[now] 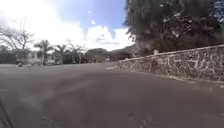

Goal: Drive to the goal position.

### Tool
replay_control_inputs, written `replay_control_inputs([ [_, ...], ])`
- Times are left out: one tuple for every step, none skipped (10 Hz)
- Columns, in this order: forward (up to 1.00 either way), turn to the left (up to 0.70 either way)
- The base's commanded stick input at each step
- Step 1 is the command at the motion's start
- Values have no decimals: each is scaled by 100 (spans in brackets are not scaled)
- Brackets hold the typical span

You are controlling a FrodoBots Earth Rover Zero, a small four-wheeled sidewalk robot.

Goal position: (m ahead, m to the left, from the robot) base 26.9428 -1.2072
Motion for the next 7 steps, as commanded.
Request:
replay_control_inputs([
  [70, 0],
  [70, 0],
  [70, 0],
  [70, 0],
  [70, 0],
  [70, 0],
  [70, 0],
])
